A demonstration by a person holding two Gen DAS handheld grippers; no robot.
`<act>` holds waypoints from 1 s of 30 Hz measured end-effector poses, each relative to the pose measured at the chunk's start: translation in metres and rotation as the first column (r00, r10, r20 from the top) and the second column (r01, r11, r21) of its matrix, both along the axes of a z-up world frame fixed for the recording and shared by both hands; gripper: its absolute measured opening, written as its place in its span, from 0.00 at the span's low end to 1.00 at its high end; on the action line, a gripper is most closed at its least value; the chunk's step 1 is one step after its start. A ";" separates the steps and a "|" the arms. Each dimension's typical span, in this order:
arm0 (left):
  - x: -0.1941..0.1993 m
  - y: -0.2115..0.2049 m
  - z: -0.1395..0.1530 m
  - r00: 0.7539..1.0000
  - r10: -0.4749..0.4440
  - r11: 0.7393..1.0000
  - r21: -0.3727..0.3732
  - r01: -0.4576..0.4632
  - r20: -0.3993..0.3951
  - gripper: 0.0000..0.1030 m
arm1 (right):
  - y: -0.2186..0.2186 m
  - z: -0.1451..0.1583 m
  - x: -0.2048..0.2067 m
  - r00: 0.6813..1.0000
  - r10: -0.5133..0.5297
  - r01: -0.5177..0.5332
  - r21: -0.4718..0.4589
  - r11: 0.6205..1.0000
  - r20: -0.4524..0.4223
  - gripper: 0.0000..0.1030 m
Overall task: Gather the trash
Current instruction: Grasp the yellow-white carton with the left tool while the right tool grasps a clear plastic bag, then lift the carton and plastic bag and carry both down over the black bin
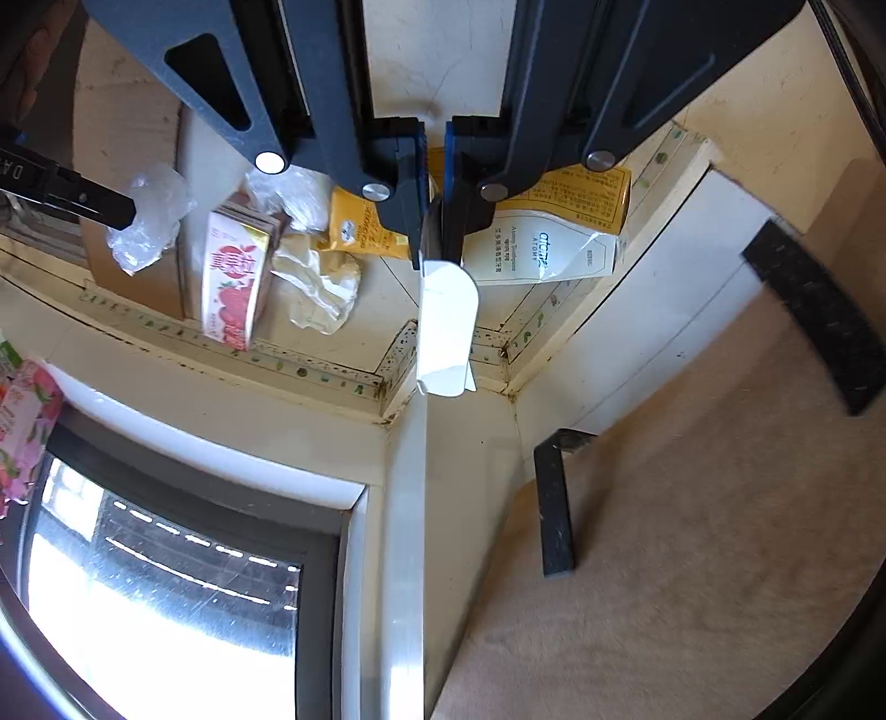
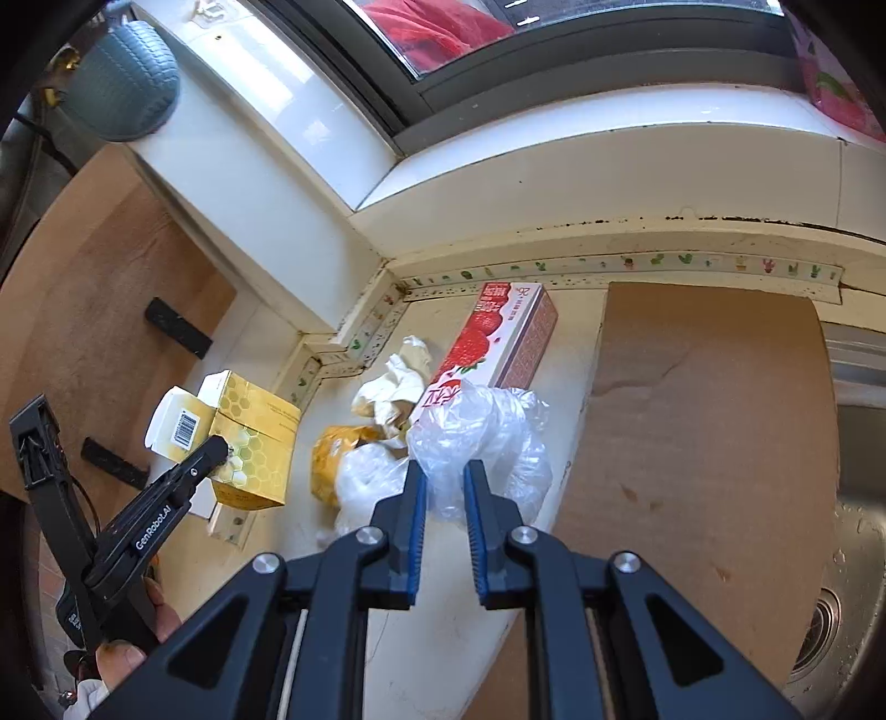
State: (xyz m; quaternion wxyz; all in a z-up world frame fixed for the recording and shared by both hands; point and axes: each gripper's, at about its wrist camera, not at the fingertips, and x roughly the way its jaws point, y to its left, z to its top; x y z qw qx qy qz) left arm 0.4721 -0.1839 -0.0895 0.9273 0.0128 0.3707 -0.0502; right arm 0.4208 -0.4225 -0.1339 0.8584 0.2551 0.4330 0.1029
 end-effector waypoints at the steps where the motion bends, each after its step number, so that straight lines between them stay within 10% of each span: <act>1: -0.008 0.002 0.004 1.000 -0.007 1.000 -0.008 0.007 0.000 0.02 | 0.000 0.003 -0.005 1.000 0.001 -0.001 0.007 1.000 0.006 0.13; 30: -0.360 0.092 0.116 0.955 -0.297 0.949 -0.122 0.292 -0.023 0.02 | 0.123 0.109 -0.300 0.985 0.116 -0.121 0.034 0.992 0.125 0.13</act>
